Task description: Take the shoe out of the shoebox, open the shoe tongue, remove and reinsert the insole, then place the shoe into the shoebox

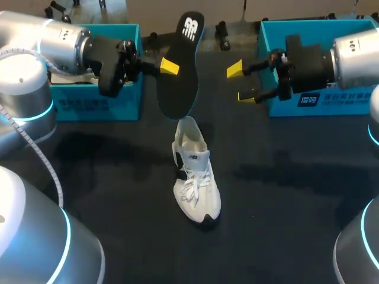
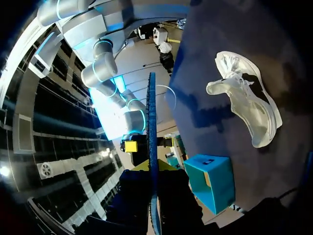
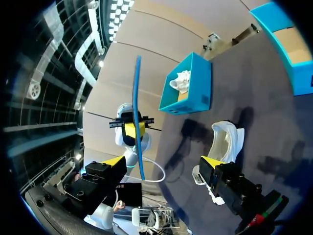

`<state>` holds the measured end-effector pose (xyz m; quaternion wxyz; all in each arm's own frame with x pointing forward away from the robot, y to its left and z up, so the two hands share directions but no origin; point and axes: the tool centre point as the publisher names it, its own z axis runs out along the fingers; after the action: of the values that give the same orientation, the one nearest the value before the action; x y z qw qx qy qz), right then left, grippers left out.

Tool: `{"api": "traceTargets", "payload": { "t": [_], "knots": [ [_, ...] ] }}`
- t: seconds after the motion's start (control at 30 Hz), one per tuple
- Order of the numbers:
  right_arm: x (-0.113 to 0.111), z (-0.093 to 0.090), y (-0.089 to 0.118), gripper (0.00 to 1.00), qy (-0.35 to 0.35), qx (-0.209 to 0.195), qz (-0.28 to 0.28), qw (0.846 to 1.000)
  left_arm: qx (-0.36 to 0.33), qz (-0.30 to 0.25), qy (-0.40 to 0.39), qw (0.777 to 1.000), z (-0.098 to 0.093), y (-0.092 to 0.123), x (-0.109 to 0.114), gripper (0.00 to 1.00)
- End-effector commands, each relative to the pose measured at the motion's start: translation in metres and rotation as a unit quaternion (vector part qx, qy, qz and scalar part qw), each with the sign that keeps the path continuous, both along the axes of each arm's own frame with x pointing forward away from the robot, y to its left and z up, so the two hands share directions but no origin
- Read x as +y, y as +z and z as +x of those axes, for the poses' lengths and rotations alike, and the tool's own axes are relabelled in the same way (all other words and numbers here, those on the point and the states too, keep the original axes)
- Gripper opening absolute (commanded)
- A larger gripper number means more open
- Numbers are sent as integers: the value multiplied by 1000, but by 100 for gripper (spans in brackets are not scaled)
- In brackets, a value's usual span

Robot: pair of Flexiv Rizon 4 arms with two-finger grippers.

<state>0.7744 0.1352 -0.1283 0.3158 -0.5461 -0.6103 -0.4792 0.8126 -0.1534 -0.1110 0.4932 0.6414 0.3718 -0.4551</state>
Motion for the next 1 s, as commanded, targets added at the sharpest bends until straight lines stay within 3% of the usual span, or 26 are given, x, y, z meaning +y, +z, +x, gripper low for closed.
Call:
{"api": "traceTargets", "payload": {
  "t": [0.03, 0.6, 0.77, 0.8, 0.83, 0.93, 1.0],
  "knots": [
    [10, 4, 1, 100, -1, -1, 1, 1000, 1, -4, 12, 1000, -8, -3, -2, 0],
    [36, 13, 7, 100, 0, -7, 7, 1000, 24, -33, 56, 998, -6, -3, -27, 0],
    [41, 14, 8, 93, 4, -8, 8, 1000, 30, -35, 65, 997, -4, -5, -32, 0],
    [42, 15, 9, 87, 4, -8, 8, 1000, 30, -36, 68, 997, -4, -5, -33, 0],
    [42, 15, 9, 73, 5, -8, 8, 1000, 31, -37, 69, 996, -4, -5, -34, 0],
    [45, 16, 8, 51, 7, -9, 10, 1000, 32, -38, 74, 996, -2, -6, -38, 0],
    [47, 16, 7, 50, 10, -9, 12, 1000, 33, -40, 78, 996, -1, -6, -40, 0]
  ]
}}
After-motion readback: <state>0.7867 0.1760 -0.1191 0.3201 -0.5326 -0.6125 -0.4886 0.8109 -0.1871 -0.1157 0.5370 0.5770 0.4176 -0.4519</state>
